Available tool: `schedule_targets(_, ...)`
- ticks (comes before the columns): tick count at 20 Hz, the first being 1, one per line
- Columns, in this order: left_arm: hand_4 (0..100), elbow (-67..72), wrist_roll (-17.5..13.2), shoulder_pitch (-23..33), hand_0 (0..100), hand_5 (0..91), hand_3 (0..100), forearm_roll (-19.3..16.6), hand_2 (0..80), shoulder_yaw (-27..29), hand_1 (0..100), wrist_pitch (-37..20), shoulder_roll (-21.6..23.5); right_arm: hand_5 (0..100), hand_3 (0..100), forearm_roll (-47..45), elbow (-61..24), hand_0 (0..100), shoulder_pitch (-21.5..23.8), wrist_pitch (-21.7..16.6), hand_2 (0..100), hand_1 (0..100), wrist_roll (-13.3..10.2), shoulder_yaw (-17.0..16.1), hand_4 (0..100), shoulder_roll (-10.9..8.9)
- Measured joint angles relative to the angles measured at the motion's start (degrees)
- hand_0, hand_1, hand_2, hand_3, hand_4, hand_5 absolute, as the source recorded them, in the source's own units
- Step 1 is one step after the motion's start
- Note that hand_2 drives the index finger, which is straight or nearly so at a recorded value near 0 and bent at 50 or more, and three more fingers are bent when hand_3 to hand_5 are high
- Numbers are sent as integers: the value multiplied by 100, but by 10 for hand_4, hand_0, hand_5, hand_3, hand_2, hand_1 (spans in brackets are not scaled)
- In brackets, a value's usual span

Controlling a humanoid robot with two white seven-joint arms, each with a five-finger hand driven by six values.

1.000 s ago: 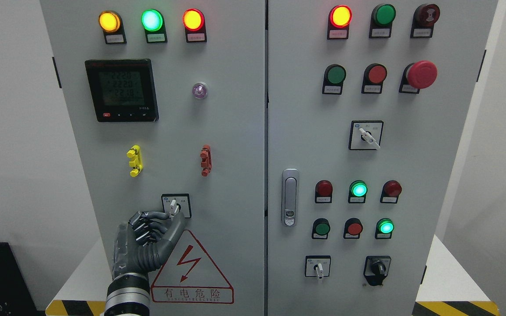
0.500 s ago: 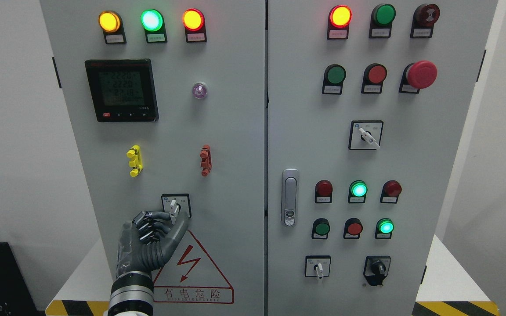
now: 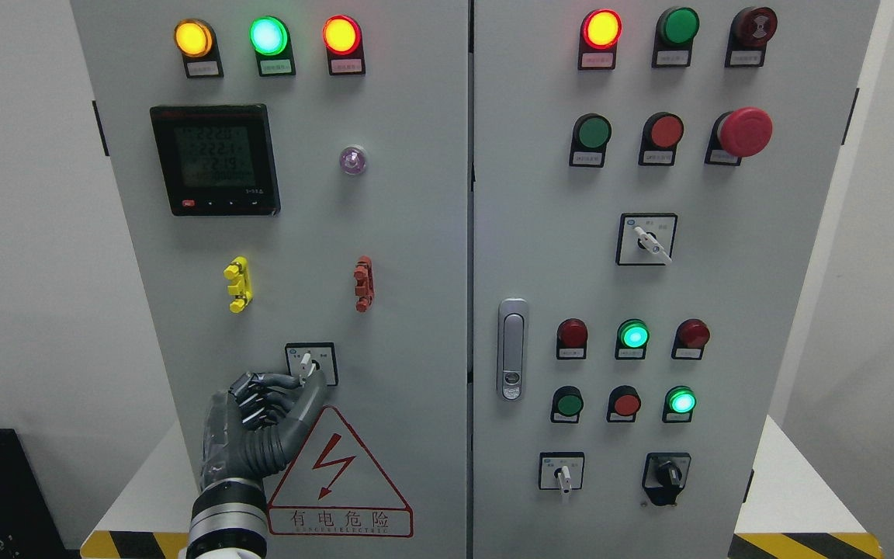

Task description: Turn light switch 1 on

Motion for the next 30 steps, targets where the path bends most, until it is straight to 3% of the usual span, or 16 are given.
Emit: schedule_targets(30, 891, 6, 23, -51, 177, 702, 847, -17, 592, -124, 685, 167, -3, 0, 0, 0, 0, 0, 0, 0, 0, 0, 0, 0, 0, 0)
